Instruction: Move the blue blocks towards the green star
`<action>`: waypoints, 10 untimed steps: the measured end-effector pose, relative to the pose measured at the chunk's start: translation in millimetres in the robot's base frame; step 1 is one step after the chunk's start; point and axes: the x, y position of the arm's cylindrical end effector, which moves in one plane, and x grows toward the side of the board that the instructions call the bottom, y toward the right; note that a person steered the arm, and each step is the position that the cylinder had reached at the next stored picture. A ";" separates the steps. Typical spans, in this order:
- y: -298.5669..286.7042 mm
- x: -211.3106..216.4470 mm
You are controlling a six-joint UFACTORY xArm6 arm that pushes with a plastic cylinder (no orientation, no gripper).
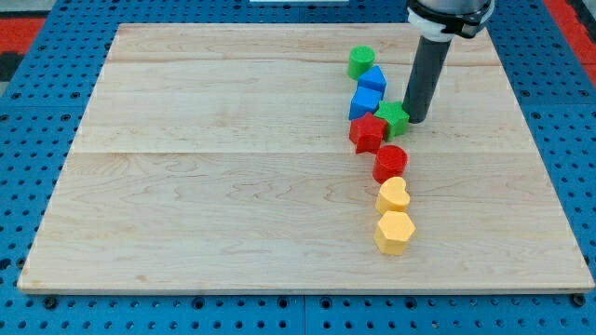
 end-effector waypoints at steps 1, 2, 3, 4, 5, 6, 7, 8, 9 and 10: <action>-18.4 0.0; -48.5 0.0; -19.9 -2.0; 25.0 -26.2; -2.8 -39.4; -74.9 -30.2; -113.2 -39.4; -145.9 -64.7; -183.7 -38.2; -176.2 -34.8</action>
